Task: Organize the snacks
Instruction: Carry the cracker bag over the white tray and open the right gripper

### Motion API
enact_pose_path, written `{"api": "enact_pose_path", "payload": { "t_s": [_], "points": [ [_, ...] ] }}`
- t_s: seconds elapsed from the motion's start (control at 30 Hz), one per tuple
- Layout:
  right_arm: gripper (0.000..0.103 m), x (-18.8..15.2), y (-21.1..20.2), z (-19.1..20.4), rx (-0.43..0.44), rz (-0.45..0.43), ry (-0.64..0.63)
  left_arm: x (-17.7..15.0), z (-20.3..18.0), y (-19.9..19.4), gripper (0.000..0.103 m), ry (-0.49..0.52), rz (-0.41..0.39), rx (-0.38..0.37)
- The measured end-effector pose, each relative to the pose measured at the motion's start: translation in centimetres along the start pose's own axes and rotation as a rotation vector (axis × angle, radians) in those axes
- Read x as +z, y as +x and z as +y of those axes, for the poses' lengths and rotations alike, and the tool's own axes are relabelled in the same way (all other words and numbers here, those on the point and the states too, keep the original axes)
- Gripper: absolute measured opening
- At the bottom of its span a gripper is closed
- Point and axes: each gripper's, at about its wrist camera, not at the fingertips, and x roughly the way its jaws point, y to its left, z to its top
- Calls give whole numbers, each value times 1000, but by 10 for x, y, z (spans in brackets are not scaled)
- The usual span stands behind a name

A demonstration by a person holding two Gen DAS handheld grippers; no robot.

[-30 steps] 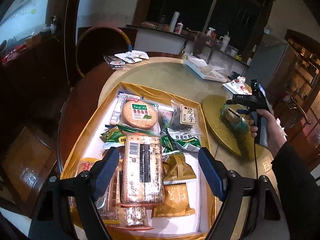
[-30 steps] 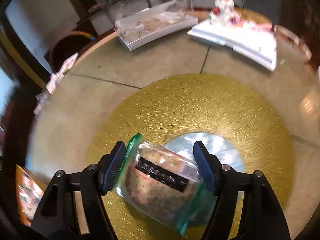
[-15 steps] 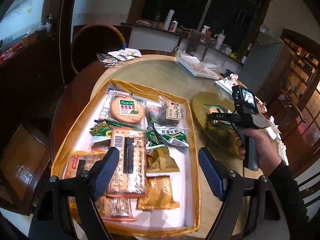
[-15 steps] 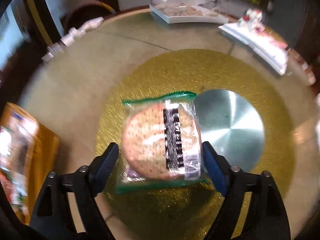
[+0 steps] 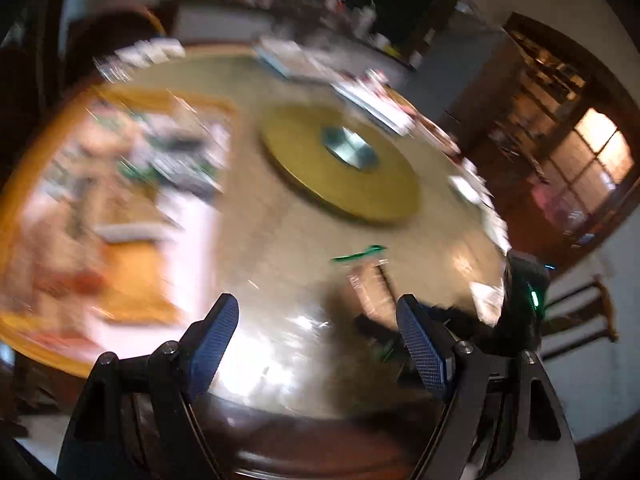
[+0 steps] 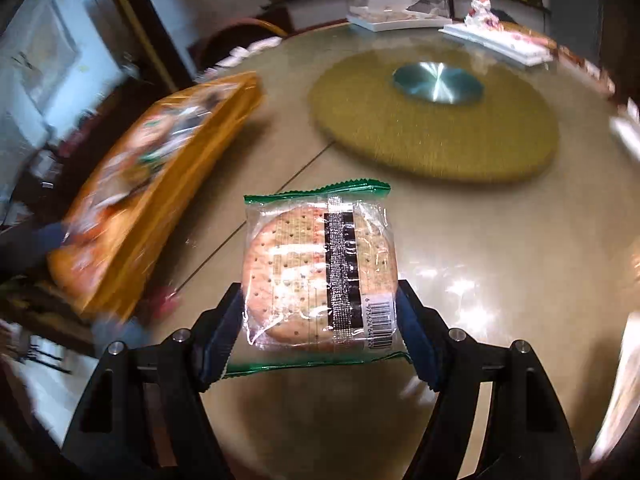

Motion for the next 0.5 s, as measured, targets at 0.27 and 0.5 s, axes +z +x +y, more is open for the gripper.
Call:
{"api": "enact_pose_path", "payload": {
  "t_s": [0.27,0.5],
  "points": [
    [74,-53,-28,10,180,-37,-12,-34,-24,50,52,-19,140,-67],
    [74,-62,-26,33,167,-51,-59,-44,-13,42,29,-77,124,-67]
  ]
}}
